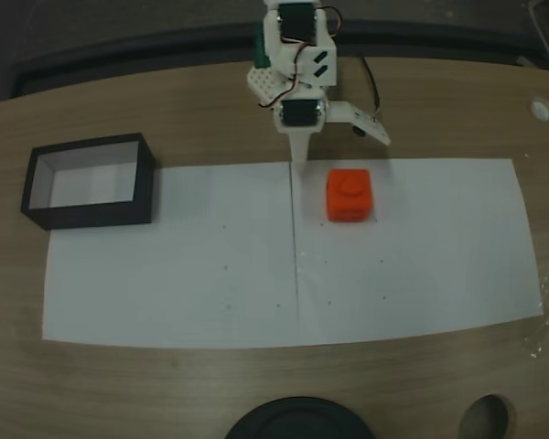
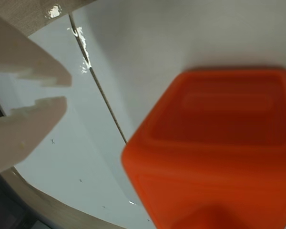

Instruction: Grab a orange square and put it in the box.

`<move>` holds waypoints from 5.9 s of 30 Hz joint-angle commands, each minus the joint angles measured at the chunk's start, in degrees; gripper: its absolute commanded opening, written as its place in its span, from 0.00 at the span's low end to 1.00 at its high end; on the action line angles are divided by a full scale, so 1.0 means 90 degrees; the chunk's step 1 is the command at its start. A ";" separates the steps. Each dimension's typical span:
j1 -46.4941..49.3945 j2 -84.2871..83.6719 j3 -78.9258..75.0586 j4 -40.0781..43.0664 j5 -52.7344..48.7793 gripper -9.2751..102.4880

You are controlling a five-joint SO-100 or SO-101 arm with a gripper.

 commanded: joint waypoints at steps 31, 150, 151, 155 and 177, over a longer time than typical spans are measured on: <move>-0.0186 0.0146 -0.0459 -0.1152 -0.0020 0.10; 0.5801 -1.1064 -1.2314 0.1582 -0.3525 0.19; 0.6094 -1.1221 -1.2324 0.1367 -0.3584 0.19; 0.6729 -1.1914 -1.2324 0.0957 -0.3877 0.19; 0.6797 -1.3428 -1.2334 0.0967 -0.3447 0.47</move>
